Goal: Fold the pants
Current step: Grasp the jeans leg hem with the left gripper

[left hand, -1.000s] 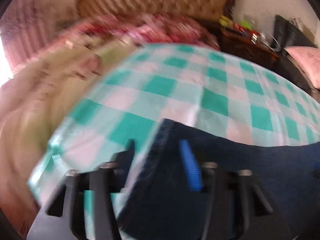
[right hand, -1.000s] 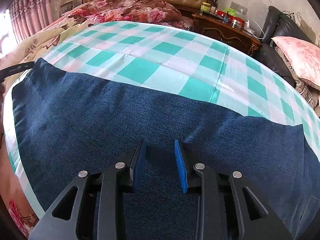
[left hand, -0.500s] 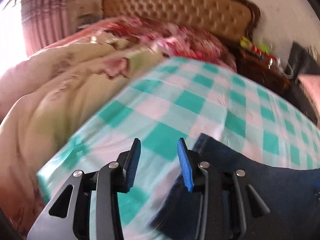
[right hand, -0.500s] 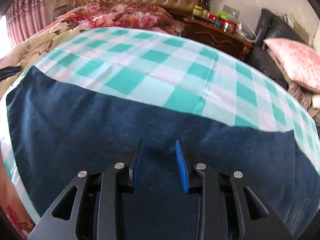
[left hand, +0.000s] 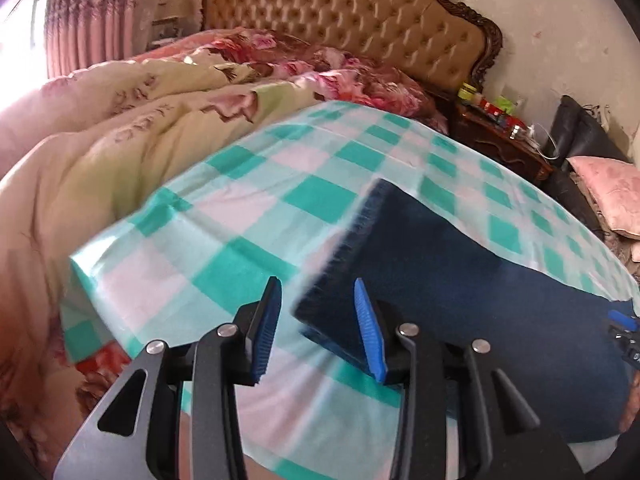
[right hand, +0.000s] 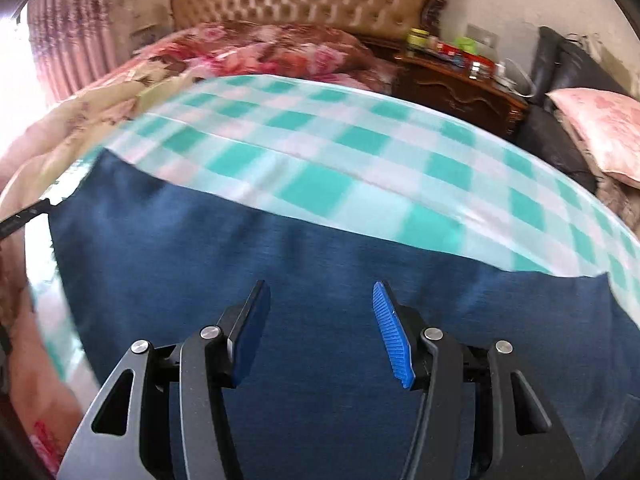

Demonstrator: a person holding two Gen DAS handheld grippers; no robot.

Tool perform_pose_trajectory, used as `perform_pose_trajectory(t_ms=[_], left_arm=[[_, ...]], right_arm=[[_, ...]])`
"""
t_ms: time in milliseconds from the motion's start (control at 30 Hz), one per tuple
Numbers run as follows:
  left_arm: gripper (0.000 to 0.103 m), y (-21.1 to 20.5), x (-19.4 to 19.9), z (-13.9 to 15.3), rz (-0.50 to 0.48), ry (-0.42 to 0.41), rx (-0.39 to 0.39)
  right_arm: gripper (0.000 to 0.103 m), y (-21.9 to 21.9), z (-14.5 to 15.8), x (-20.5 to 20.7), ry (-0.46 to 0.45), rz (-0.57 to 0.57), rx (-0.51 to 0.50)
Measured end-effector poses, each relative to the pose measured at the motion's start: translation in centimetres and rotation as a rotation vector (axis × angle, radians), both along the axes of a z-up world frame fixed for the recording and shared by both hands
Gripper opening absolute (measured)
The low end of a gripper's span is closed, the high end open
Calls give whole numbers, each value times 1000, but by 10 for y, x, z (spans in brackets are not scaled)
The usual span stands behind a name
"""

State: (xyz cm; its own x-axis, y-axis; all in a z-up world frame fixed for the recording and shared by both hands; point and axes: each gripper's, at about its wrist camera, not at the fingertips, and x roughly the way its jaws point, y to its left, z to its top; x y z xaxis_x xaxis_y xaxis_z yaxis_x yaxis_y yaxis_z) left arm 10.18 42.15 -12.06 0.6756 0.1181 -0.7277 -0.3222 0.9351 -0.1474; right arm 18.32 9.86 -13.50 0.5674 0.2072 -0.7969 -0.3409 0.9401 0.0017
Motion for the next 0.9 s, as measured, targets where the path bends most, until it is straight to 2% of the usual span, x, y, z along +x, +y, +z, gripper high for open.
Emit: perform_pose_trajectory(t_ms=[133, 267, 300, 333, 433, 567, 833, 900], left_arm=[[39, -4, 3, -21, 5, 56, 8], [39, -7, 4, -25, -15, 48, 38], [38, -8, 6, -26, -19, 51, 47], [29, -11, 7, -26, -40, 54, 61], [28, -19, 9, -27, -58, 68, 115], [26, -6, 7, -27, -41, 44, 25], [21, -3, 4, -25, -22, 23, -46], [20, 1, 2, -24, -9, 8, -92]], right_arm=[[53, 30, -7, -8, 18, 40, 16], [53, 44, -19, -13, 43, 54, 3], [53, 45, -24, -13, 52, 51, -5], [53, 46, -27, -12, 57, 47, -13], [53, 48, -30, -15, 38, 51, -44], [54, 49, -31, -15, 30, 45, -47], [55, 47, -32, -16, 19, 46, -47], [56, 47, -32, -16, 14, 47, -48]])
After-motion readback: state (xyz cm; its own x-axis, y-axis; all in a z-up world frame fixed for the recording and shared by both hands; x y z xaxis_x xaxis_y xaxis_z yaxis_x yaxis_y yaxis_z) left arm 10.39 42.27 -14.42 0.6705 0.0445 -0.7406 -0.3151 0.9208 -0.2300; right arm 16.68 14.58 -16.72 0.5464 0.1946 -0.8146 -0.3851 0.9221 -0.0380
